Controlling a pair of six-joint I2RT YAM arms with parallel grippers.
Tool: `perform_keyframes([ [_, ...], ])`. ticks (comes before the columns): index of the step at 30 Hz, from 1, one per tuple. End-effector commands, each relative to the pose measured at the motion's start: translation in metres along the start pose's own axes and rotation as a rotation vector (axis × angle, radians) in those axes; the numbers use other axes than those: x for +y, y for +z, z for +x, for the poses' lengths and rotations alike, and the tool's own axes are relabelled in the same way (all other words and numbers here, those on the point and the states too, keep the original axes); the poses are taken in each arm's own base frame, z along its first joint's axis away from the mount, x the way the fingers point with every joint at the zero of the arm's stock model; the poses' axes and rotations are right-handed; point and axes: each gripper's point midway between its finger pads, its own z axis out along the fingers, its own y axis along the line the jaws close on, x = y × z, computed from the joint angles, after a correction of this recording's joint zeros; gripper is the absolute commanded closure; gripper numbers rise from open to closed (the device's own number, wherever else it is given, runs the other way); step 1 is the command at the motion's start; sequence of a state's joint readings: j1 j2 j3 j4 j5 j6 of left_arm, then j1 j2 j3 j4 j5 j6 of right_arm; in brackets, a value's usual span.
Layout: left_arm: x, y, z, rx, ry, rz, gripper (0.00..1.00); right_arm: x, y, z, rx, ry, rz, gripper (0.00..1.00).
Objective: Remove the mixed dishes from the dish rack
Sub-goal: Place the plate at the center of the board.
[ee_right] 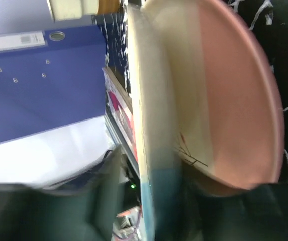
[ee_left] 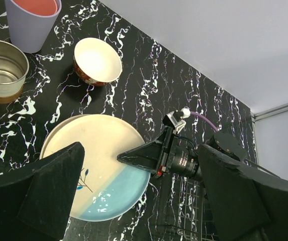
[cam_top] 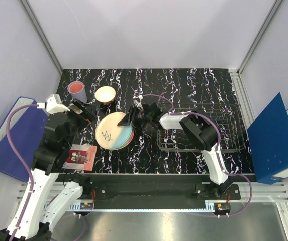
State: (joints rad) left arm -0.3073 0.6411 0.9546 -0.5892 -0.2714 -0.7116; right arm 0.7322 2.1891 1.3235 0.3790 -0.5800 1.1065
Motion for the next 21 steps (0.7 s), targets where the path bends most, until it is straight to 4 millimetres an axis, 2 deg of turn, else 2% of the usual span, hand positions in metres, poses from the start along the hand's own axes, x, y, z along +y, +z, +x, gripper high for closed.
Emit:
perform_keyframes([
  [1, -0.009, 0.001, -0.002, -0.009, -0.005, 0.043, 0.01, 0.062, -0.018, -0.001, -0.016, -0.11, -0.142, 0.45],
  [3, -0.01, 0.002, -0.002, -0.006, -0.005, 0.045, 0.01, 0.064, -0.022, 0.0, -0.02, -0.123, -0.135, 0.36],
  [7, -0.011, 0.001, -0.001, -0.001, -0.008, 0.051, 0.01, 0.076, -0.032, 0.0, -0.036, -0.15, -0.133, 0.24],
  [10, -0.012, -0.001, -0.002, -0.004, -0.01, 0.059, 0.01, 0.075, -0.039, -0.003, -0.056, -0.171, -0.087, 0.18],
  [16, -0.013, 0.0, -0.001, 0.003, -0.015, 0.06, 0.01, 0.062, -0.051, -0.007, -0.073, -0.23, 0.072, 0.16],
  [19, -0.014, 0.004, 0.004, 0.026, -0.014, 0.059, 0.01, 0.055, -0.051, -0.009, -0.072, -0.231, 0.112, 0.16],
  [21, -0.014, 0.005, 0.007, 0.034, -0.016, 0.059, 0.01, 0.043, -0.049, -0.006, -0.058, -0.211, 0.151, 0.17],
])
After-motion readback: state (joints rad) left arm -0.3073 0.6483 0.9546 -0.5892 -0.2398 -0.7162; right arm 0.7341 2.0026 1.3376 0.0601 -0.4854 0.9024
